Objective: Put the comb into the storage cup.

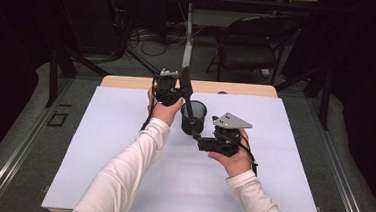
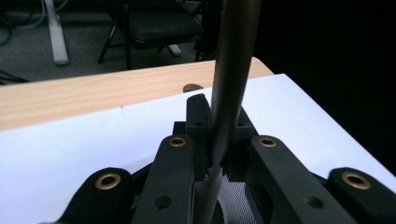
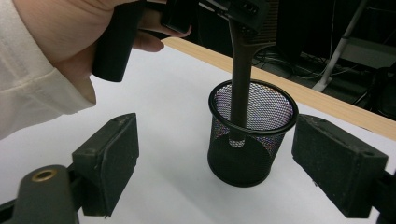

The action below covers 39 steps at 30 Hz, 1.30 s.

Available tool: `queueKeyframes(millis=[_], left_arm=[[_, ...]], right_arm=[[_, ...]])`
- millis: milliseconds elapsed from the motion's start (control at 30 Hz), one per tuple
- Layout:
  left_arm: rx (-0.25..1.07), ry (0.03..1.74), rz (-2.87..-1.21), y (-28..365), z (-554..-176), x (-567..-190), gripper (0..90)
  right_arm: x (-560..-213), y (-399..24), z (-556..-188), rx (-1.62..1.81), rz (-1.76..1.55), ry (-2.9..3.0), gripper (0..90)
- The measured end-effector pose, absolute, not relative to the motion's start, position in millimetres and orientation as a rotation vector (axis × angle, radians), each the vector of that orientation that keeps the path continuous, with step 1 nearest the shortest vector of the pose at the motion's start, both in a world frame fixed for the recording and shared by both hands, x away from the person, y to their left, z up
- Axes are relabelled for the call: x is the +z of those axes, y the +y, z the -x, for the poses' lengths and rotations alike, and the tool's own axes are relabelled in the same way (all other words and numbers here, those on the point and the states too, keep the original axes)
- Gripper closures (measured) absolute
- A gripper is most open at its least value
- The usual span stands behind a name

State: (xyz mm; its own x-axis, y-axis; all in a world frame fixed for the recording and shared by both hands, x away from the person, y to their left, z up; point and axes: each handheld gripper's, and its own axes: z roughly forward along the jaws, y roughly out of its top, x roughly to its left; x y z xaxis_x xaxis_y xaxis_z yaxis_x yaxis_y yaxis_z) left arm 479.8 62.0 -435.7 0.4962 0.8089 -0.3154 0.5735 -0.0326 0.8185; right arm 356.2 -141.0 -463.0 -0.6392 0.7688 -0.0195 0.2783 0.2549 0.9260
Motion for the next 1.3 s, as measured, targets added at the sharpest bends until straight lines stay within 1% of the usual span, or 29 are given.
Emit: queueKeyframes(millis=[567,1300], left_arm=[[0.268,1.222,-1.742,60,-484,-452,84.0],[0.248,1.257,-1.726,63,-485,-459,83.7]], right_arm=[[-463,-142,-357,1.367,-0.948,2.062,14.9],[-463,-140,-356,1.373,-0.948,2.057,14.9]])
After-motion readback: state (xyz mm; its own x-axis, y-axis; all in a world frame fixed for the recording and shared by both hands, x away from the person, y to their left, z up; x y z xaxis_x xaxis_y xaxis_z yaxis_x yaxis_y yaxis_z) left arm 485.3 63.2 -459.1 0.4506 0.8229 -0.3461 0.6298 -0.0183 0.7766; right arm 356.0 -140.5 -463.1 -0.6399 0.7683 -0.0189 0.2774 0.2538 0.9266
